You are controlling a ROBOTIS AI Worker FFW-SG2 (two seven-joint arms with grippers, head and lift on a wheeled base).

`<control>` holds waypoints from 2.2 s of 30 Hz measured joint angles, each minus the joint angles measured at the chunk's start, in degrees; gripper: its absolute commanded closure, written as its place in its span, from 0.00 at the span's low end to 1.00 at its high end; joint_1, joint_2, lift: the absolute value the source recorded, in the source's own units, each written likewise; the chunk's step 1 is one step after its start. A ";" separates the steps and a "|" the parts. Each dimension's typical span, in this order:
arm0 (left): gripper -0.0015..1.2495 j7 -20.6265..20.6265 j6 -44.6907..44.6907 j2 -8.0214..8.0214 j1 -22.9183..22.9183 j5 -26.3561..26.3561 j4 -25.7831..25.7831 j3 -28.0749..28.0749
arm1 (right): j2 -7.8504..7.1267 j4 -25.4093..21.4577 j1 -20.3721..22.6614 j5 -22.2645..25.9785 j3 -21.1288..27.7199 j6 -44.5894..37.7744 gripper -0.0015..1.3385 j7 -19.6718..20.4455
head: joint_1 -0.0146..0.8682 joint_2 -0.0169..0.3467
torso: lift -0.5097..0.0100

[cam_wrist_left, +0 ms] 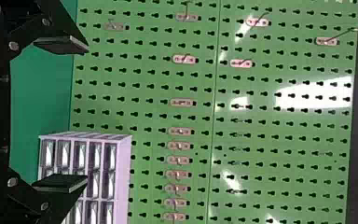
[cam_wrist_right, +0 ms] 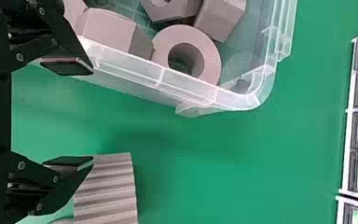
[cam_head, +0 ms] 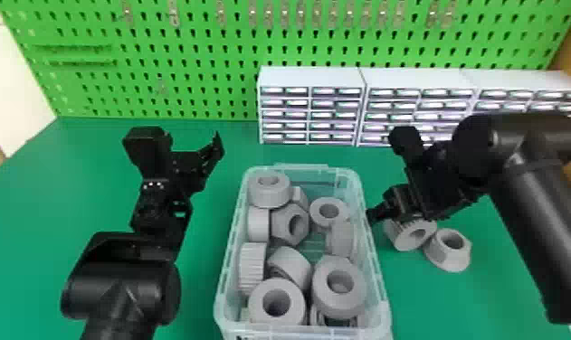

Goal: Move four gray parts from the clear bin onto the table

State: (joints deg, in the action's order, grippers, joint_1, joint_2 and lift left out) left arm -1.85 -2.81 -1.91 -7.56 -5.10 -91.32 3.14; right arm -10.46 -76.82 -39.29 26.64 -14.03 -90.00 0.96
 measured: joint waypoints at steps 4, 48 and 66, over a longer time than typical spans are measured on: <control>0.23 0.00 0.00 0.00 0.07 0.01 0.00 -0.09 | 0.09 -0.08 -0.06 0.07 -0.47 0.00 0.40 -0.02 | 0.80 0.24 | 0.88; 0.23 -0.41 0.00 -0.96 0.73 0.65 -0.01 -0.38 | -2.80 -9.44 3.61 0.21 8.77 0.00 0.40 0.01 | 0.80 0.24 | 0.88; 0.23 -2.71 0.00 -3.67 1.49 -0.75 -0.88 0.42 | -4.12 -11.69 7.33 2.15 8.15 0.00 0.40 0.01 | 0.80 0.24 | 0.88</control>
State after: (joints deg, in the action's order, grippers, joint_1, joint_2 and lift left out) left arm -4.55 -2.81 -5.58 -6.07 -5.84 -92.19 3.55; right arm -14.58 -88.50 -31.95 28.78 -5.88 -90.00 0.96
